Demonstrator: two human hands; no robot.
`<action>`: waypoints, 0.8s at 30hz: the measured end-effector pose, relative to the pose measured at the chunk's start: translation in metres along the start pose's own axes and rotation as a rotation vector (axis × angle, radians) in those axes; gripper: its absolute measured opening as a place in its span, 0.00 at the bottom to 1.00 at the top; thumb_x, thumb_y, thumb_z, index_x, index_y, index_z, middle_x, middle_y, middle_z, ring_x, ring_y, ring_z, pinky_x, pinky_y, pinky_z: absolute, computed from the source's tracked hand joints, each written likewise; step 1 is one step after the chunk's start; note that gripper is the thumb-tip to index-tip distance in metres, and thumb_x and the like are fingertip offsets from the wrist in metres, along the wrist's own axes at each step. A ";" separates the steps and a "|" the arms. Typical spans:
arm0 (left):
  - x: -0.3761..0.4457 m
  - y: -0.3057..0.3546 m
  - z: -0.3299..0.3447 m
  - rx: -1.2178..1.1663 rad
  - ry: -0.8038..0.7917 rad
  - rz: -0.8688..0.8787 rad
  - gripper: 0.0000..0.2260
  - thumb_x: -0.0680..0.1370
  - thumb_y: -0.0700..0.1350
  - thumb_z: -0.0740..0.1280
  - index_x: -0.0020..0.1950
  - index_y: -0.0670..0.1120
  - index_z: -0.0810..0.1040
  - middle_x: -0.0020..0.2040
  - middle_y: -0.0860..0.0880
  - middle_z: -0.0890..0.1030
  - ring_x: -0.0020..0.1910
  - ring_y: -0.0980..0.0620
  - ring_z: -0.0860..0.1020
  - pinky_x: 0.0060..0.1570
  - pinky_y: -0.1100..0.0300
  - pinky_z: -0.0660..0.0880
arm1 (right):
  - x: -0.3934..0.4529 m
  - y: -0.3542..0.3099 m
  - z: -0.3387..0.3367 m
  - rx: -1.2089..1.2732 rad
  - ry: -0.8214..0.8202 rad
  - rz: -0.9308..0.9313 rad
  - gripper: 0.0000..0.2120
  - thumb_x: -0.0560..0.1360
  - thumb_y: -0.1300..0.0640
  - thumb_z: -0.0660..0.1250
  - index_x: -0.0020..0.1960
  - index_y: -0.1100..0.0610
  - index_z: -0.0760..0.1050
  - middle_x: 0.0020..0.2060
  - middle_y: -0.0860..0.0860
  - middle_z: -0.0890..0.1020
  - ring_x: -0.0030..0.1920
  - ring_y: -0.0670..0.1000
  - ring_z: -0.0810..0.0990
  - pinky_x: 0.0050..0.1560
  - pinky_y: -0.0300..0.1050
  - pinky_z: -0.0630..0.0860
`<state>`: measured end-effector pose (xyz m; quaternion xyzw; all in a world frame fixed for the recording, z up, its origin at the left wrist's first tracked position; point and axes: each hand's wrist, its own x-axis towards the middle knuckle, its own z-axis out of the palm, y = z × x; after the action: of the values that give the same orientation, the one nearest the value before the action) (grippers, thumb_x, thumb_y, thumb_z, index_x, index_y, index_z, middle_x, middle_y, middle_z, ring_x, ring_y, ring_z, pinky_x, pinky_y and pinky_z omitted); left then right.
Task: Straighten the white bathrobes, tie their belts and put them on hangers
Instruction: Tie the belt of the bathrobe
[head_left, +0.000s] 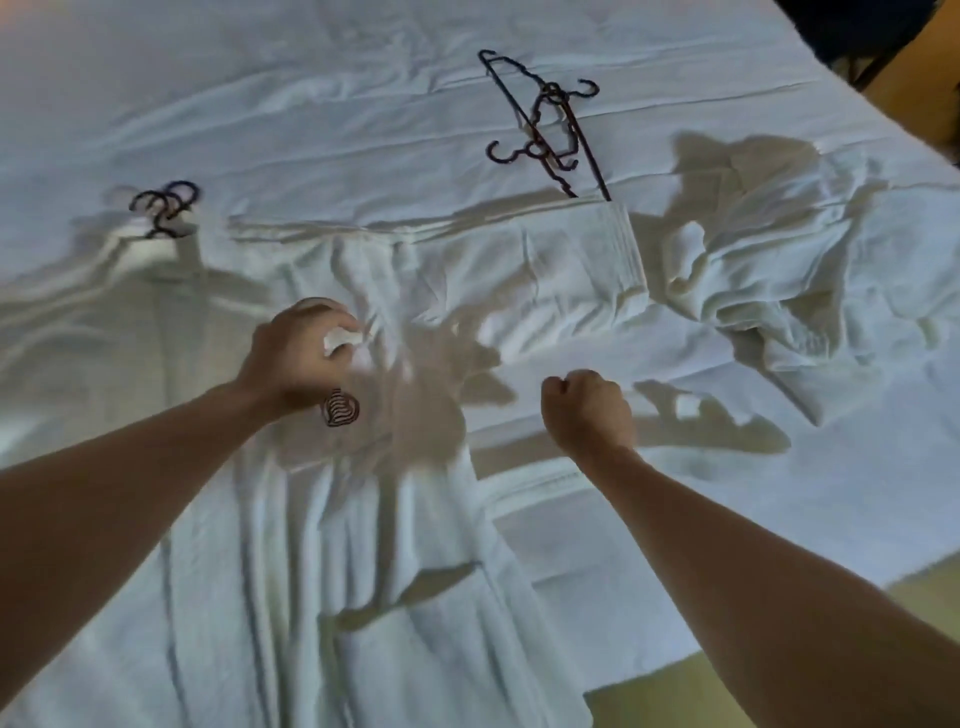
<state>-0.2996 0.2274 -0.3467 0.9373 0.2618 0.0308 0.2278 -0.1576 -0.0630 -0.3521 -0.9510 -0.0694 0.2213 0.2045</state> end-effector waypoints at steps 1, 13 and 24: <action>-0.026 -0.010 -0.014 -0.004 0.027 0.000 0.15 0.70 0.53 0.63 0.53 0.53 0.82 0.56 0.52 0.80 0.58 0.46 0.79 0.58 0.49 0.76 | -0.027 0.003 0.008 0.098 -0.060 0.139 0.20 0.80 0.47 0.55 0.46 0.62 0.76 0.38 0.53 0.79 0.40 0.57 0.82 0.49 0.49 0.80; -0.225 -0.084 -0.069 0.264 -0.136 -0.451 0.29 0.77 0.61 0.62 0.77 0.58 0.61 0.78 0.50 0.61 0.76 0.43 0.60 0.72 0.42 0.56 | -0.103 -0.029 0.048 1.241 0.063 0.527 0.09 0.72 0.61 0.78 0.42 0.60 0.77 0.43 0.56 0.85 0.39 0.51 0.86 0.42 0.53 0.82; -0.237 -0.147 -0.112 0.128 -0.168 -0.677 0.30 0.78 0.59 0.62 0.79 0.60 0.57 0.75 0.50 0.68 0.73 0.44 0.68 0.68 0.45 0.65 | -0.108 -0.106 -0.004 1.012 0.092 -0.078 0.28 0.73 0.46 0.72 0.71 0.47 0.71 0.50 0.50 0.79 0.38 0.47 0.79 0.45 0.46 0.74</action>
<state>-0.5936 0.2653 -0.2974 0.8089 0.5396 -0.1400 0.1867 -0.2563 0.0076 -0.2627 -0.7382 0.0201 0.1771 0.6506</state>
